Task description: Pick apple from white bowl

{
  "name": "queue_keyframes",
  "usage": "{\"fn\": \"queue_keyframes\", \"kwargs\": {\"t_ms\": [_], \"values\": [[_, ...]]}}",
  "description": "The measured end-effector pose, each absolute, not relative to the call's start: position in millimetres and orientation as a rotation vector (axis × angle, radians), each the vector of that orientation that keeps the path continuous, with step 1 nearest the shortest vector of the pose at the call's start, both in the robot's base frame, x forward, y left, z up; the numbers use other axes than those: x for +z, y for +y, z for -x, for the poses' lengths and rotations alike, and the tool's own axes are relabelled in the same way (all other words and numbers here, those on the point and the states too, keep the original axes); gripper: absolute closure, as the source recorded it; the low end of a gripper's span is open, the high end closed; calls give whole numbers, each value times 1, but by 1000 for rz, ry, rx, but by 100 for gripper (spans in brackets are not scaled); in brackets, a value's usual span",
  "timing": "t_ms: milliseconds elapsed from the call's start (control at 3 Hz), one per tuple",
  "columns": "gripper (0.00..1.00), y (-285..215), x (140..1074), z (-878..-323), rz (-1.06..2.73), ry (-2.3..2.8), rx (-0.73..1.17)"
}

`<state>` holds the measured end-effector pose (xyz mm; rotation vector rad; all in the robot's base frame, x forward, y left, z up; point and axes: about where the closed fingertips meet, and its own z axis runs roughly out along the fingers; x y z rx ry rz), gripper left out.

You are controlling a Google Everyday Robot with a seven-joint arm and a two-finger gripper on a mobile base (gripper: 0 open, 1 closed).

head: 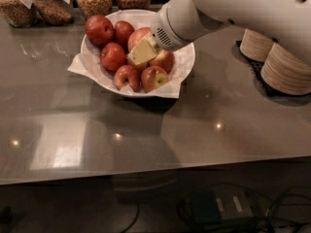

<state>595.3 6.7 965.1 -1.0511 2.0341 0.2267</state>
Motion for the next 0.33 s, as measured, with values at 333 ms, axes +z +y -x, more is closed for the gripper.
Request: {"fn": "queue_keyframes", "kwargs": {"t_ms": [333], "values": [[100,5,984,-562,1141,2030,299]]}}
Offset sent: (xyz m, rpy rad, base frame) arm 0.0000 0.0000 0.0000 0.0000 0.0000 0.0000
